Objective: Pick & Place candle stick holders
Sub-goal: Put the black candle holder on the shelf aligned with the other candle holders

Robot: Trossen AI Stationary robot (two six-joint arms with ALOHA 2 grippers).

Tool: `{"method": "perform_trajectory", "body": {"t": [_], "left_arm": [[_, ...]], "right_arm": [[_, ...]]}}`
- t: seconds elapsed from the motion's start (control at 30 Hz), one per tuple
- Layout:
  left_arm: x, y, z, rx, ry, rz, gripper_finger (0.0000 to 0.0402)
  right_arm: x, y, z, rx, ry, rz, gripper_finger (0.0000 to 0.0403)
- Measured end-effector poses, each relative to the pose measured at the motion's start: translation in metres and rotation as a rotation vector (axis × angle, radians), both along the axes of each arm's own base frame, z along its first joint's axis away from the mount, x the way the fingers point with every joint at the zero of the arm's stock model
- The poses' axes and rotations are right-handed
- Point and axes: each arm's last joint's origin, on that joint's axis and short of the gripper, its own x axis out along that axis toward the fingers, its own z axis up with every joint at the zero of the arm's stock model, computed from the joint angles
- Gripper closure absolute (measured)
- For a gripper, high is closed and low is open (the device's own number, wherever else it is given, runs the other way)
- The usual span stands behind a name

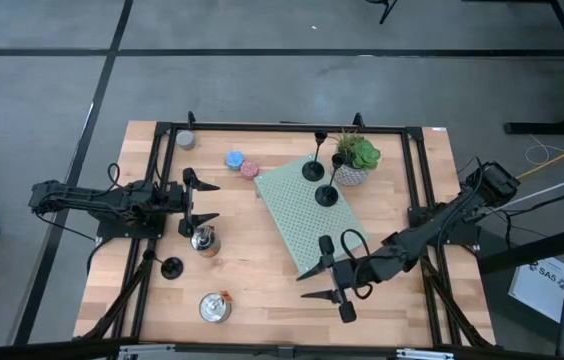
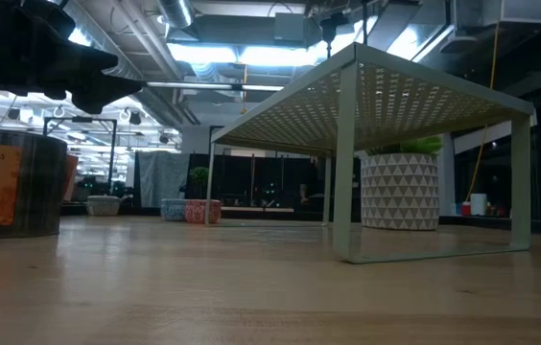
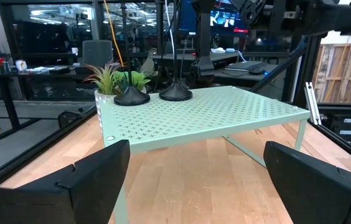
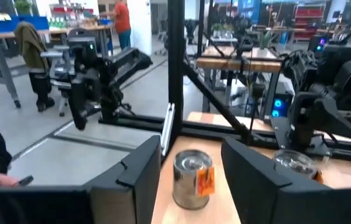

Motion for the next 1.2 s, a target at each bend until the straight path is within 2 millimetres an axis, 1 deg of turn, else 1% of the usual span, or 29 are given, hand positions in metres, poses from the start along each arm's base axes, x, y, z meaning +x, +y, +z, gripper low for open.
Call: {"method": "perform_trajectory", "body": {"t": [0.4,0.77,0.93,1.1,1.2], "left_arm": [[0.0,0.0,0.0,0.0,0.0,0.0,0.0034],[0.0,0.0,0.0,0.0,0.0,0.0,0.0034],[0.0,0.0,0.0,0.0,0.0,0.0,0.0034],[0.0,0.0,0.0,0.0,0.0,0.0,0.0034],[0.0,0.0,0.0,0.0,0.0,0.0,0.0034]], "right_arm": [[0.002,-0.005,-0.008,-0.053,0.069,-0.038,0.0231],[0.008,-0.014,-0.008,-0.052,0.069,-0.071,0.0231],[0.007,-0.012,-0.008,-0.005,0.086,-0.002,0.0231],[0.007,-0.012,-0.008,0.097,0.12,-0.009,0.0231],[0.007,-0.012,-0.009,0.117,0.128,-0.011,0.0231]]}}
